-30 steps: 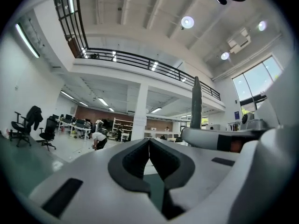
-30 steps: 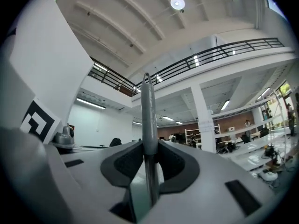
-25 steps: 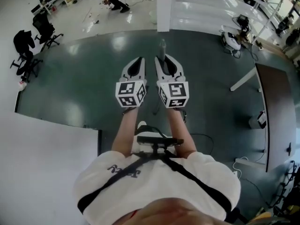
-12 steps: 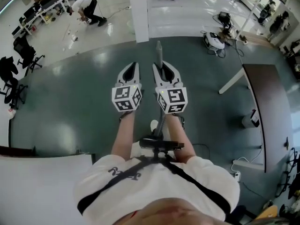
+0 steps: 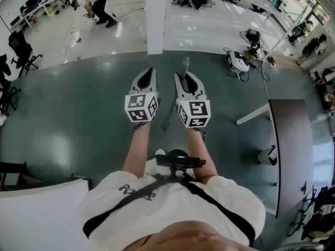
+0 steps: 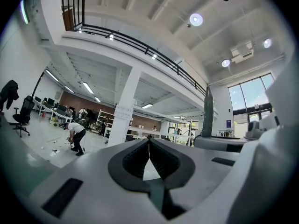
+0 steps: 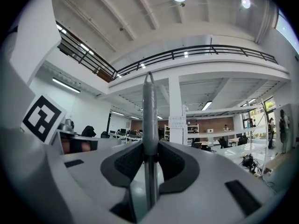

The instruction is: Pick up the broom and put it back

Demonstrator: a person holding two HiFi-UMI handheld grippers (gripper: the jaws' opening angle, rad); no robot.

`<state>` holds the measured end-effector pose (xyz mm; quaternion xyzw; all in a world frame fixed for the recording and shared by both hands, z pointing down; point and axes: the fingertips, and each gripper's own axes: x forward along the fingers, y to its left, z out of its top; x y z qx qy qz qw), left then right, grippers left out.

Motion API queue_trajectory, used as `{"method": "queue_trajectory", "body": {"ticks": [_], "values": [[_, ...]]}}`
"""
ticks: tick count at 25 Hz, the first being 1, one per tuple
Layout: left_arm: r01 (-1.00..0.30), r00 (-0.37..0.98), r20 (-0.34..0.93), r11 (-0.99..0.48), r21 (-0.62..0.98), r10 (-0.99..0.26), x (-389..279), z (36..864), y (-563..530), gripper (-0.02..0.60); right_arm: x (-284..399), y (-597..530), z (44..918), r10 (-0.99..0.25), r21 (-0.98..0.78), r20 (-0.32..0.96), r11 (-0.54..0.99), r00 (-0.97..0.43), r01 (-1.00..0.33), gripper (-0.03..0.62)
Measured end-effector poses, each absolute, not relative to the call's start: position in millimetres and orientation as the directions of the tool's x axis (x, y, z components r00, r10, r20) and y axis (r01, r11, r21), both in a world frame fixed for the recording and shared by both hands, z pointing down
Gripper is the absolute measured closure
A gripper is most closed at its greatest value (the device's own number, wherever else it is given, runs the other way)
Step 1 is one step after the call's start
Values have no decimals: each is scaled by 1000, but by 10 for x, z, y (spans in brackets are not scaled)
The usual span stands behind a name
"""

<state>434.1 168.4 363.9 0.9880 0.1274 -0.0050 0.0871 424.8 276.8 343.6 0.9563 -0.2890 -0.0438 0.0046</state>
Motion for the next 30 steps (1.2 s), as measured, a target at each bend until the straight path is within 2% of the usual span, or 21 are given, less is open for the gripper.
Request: {"method": "queue_trajectory", "body": {"ticks": [5,11,21,25,30], "values": [[244,968,14,-957,157,249,4771,3837,1604,569,4964,2765,3553,-534,25,-65,-846,843,-533,490],[219,974,29,-966,135,225,5631,3955,1439,569,5926,2454,3724,-585,-9,-55,-810,809,-586,490],[110,994,-30,-991,76,108,7491,3623,936,569,7724,1756,3255,-709,-55,-132,-693,693,-719,490],[58,997,-48,-995,85,54,7989,3458,767,569,8164,1597,3042,-753,-78,-151,-637,640,-767,490],[1,999,-38,-997,81,-2,8453,3410,434,569,8730,1401,3059,-749,-41,-132,-650,649,-759,490]]}}
